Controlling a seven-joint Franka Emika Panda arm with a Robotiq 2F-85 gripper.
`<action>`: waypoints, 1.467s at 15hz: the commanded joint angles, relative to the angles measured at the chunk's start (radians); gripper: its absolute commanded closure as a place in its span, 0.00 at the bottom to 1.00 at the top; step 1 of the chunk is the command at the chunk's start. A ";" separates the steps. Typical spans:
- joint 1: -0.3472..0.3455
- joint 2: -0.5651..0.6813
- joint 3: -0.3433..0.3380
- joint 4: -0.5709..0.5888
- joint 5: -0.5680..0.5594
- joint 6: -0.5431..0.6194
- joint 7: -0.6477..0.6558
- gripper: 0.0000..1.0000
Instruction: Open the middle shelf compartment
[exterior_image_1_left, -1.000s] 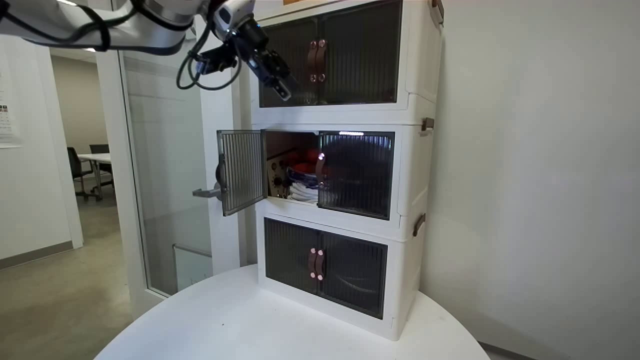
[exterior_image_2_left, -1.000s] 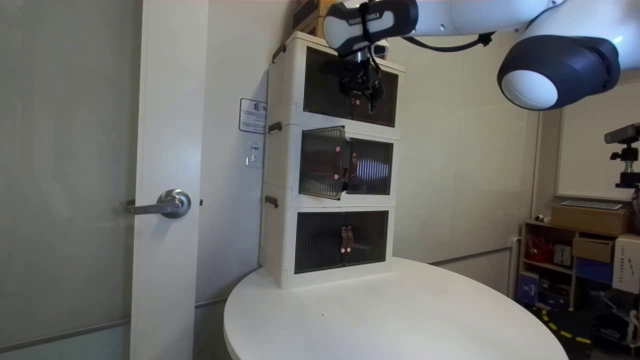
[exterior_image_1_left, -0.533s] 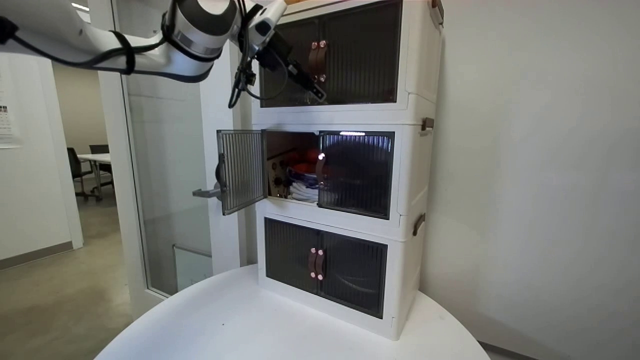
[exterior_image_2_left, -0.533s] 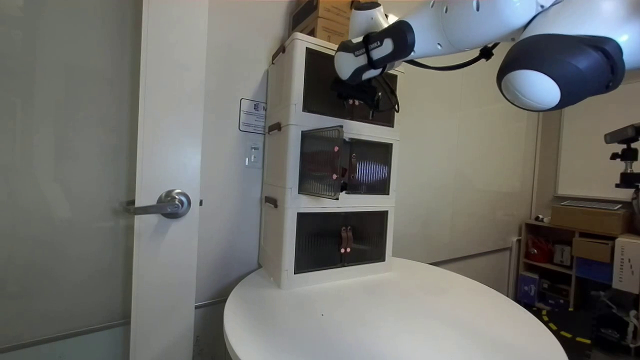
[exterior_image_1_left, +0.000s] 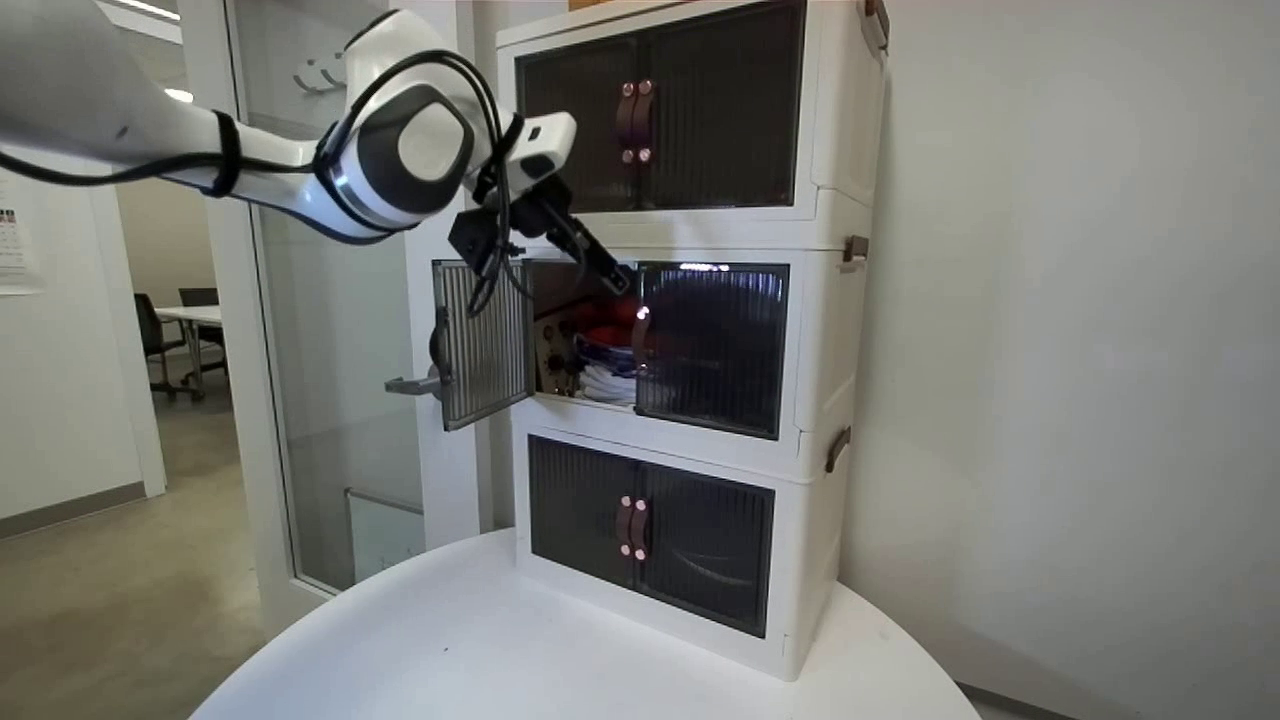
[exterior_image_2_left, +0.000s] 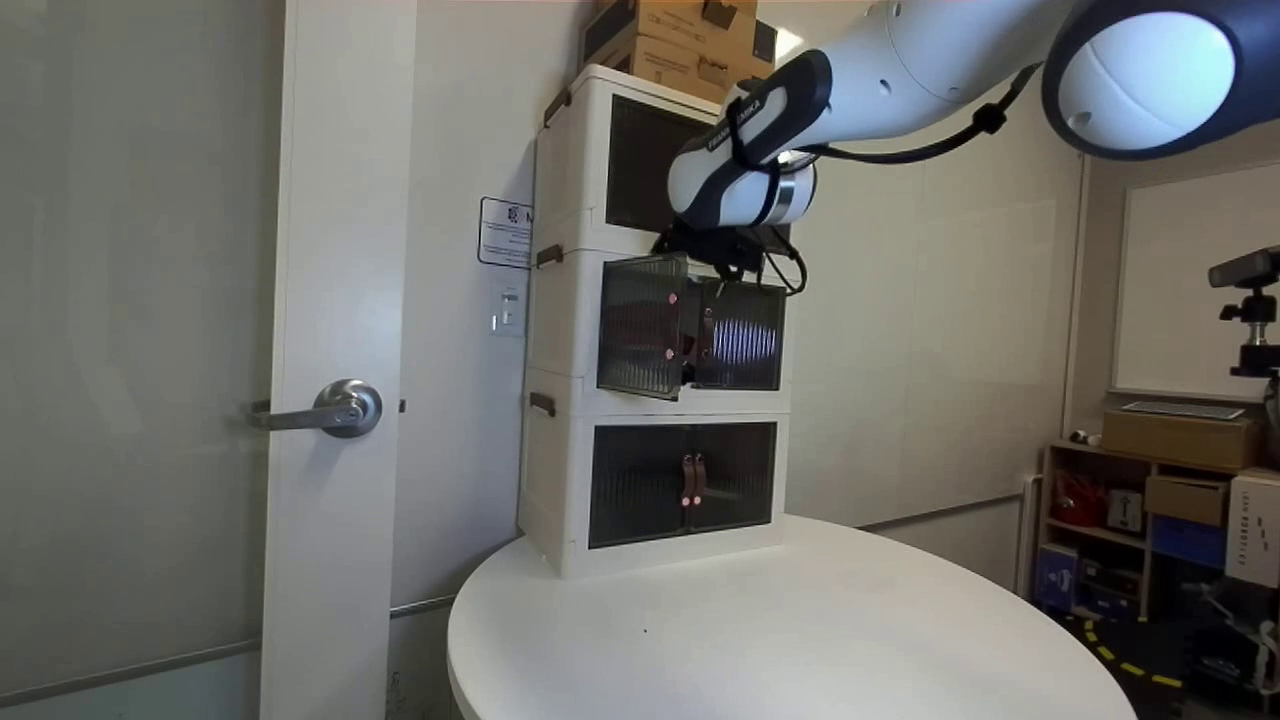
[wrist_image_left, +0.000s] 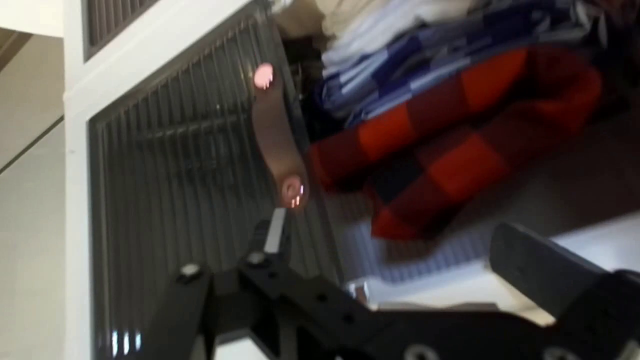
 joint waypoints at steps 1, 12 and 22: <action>0.034 0.128 0.115 -0.181 0.015 0.093 -0.253 0.00; 0.014 0.202 0.172 -0.272 -0.013 0.124 -0.492 0.00; 0.015 0.202 0.176 -0.274 -0.014 0.124 -0.492 0.00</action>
